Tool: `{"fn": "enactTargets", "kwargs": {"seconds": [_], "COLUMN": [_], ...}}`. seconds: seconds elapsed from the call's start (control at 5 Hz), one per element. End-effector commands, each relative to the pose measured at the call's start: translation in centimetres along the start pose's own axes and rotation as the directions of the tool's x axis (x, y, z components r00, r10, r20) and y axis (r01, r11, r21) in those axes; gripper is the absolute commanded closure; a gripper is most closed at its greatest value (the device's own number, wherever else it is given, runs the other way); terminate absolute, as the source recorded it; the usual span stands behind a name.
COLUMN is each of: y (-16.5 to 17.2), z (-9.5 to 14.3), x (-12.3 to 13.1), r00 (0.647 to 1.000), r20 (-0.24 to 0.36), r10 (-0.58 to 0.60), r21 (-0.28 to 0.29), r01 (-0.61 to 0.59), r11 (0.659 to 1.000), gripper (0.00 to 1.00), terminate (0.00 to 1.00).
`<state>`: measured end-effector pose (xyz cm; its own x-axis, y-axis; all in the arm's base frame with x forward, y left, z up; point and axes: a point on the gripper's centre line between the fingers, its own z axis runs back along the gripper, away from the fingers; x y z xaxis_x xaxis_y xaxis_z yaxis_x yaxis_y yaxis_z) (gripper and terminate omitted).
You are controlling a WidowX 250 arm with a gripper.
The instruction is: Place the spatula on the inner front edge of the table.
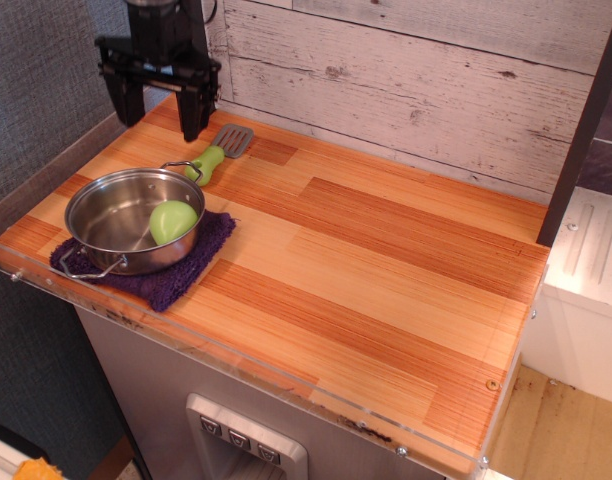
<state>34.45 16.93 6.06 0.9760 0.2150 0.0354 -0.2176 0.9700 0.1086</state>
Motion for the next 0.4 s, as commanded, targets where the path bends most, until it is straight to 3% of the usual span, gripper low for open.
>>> {"fn": "enactTargets", "kwargs": {"seconds": [0.0, 0.2], "y": [-0.17, -1.13], "z": [-0.75, -0.31], "x": [0.66, 1.21], "r00": [0.998, 0.996], "r20": [0.045, 0.069], "r10": [0.034, 0.049], "r21": [-0.030, -0.058], "r01": [-0.033, -0.045], "r11": [0.999, 0.997], "gripper": [0.00, 0.00], "terminate": [0.00, 0.00]}}
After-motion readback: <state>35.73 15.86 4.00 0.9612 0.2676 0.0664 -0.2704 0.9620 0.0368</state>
